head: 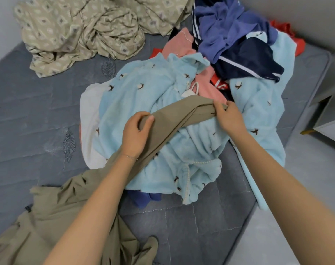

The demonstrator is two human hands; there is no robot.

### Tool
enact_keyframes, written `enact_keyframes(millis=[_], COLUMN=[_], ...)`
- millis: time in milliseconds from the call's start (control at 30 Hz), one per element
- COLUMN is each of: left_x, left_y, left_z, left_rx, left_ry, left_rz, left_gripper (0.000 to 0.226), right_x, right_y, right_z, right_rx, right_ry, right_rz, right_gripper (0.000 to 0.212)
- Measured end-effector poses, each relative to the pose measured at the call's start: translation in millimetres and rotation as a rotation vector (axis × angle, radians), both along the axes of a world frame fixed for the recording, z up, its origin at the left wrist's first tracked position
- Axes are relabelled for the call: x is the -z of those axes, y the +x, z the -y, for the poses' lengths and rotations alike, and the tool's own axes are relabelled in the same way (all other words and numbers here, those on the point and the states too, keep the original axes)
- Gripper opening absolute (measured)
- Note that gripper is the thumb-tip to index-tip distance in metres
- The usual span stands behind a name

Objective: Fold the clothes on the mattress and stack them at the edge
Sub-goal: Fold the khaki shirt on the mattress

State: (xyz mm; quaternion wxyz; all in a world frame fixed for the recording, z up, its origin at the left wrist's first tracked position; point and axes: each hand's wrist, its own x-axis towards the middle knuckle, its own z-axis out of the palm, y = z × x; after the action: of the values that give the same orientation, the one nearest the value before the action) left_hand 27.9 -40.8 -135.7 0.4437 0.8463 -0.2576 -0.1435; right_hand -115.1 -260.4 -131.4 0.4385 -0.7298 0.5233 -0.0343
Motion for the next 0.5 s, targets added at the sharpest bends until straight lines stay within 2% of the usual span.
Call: enact_keyframes(millis=[100, 133, 200, 267, 400, 467, 500], left_x=[-9, -12, -20, -31, -53, -57, -56], left_y=[-4, -5, -8, -7, 0, 3, 3], left_z=[14, 19, 25, 28, 24, 22, 21], left_rx=[0.055, 0.069, 0.036, -0.055, -0.166, -0.197, -0.193], left_ry=[0.020, 0.025, -0.048, -0.181, -0.384, -0.430, -0.423], left_rz=[-0.041, -0.047, -0.064, -0.062, 0.032, 0.046, 0.037], left_gripper=[0.013, 0.012, 0.013, 0.013, 0.013, 0.018, 0.018], right_x=[-3, -4, -9, -22, -68, -79, -77], right_y=[2, 2, 3, 8, 29, 39, 41], right_z=[6, 7, 8, 11, 22, 28, 31], right_rx=[0.153, 0.196, 0.247, 0.268, 0.283, 0.321, 0.340], right_ry=[0.170, 0.180, 0.100, 0.018, 0.167, 0.245, 0.257], right_rz=[0.078, 0.132, 0.256, 0.418, 0.897, 1.001, 0.984], right_gripper=[0.041, 0.036, 0.019, 0.014, 0.027, 0.027, 0.025])
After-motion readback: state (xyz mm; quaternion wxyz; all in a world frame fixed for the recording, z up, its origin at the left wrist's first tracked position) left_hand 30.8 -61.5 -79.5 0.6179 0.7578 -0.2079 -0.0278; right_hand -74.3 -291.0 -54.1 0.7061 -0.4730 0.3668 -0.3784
